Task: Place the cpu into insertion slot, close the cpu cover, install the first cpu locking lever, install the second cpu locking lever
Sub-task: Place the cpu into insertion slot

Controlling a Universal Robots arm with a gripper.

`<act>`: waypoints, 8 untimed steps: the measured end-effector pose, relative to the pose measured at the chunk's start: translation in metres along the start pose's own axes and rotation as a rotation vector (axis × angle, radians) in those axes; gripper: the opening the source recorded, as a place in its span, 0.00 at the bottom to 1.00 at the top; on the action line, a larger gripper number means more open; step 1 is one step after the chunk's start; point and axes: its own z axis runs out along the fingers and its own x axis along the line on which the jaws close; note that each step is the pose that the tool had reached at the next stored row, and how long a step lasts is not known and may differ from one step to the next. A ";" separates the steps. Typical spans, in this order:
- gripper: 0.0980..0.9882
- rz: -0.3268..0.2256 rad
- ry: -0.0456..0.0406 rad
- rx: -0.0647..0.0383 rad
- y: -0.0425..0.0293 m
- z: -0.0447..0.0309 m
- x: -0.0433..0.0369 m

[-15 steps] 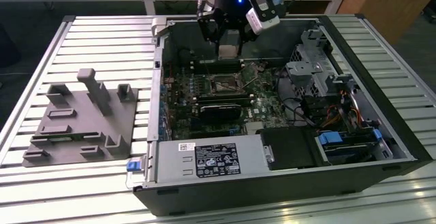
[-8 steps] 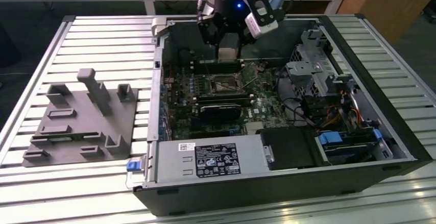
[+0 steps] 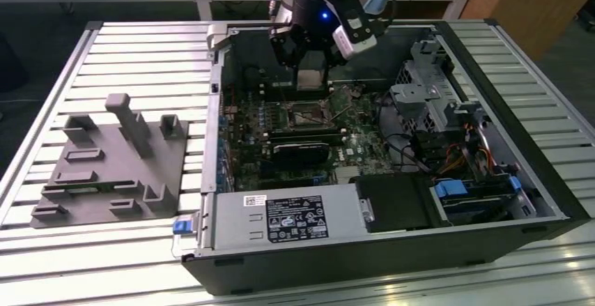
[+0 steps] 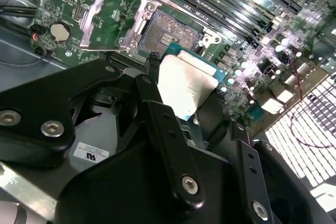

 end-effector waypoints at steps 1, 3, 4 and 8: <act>0.49 0.000 -0.0001 0.000 0.0003 0.0018 -0.0001; 0.49 0.000 0.0000 0.000 0.0008 0.0052 -0.0002; 0.49 0.000 0.0000 0.000 0.0010 0.0071 -0.0003; 0.49 -0.001 0.0000 0.000 0.0018 0.0146 -0.0010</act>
